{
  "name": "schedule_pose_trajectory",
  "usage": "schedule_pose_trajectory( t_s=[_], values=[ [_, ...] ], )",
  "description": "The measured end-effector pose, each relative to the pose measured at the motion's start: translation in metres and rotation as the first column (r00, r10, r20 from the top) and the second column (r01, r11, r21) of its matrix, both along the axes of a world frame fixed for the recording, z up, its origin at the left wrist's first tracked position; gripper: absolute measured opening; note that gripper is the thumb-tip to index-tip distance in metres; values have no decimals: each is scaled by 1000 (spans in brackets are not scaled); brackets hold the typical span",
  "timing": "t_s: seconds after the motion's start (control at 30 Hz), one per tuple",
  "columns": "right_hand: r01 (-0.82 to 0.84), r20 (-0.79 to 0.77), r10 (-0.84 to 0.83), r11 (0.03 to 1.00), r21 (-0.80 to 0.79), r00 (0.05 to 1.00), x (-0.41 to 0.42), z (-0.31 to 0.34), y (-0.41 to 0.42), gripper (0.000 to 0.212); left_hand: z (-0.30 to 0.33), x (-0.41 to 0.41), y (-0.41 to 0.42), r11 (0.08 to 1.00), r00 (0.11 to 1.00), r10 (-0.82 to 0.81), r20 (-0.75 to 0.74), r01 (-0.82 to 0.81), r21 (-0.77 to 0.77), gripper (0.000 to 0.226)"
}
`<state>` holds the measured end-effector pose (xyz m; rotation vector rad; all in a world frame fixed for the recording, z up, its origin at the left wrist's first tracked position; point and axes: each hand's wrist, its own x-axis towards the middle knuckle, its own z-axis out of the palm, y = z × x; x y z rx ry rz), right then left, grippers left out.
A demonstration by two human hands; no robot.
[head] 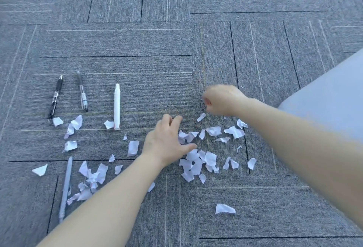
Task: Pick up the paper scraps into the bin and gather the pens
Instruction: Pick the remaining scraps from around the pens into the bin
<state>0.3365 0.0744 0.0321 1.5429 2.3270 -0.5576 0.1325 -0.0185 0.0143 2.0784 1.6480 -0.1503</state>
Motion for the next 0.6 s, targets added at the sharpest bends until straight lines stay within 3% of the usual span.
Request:
schedule_pose_trajectory(
  t_s=[0.1, 0.17, 0.27, 0.33, 0.4, 0.47, 0.6],
  values=[
    [34, -104, -47, 992, -120, 993, 18, 8, -43, 15, -2, 13, -9, 983, 982, -185, 27, 185, 14, 84],
    [183, -175, -181, 983, -6, 968, 35, 7, -57, 17, -2, 22, -12, 959, 953, -284, 109, 283, 23, 68],
    [415, -20, -420, 884, 214, 907, 63, -2, -65, 35, 0, 29, -9, 972, 950, -233, 206, 227, 54, 65],
    [530, 41, -541, 835, 145, 840, 76, -12, -70, 47, 2, 35, 0, 986, 974, -156, 164, 145, 79, 77],
    [597, -9, -598, 800, 56, 802, 78, -20, -82, 52, -1, 44, 11, 982, 982, -184, 48, 181, 59, 82],
    [596, -131, -587, 802, 44, 799, 72, -23, -101, 48, -2, 54, 18, 964, 964, -265, 25, 264, 28, 75],
    [434, -328, -392, 899, 64, 860, 59, -22, -142, 43, 0, 55, 4, 928, 889, -363, 278, 373, 17, 46]
  ],
)
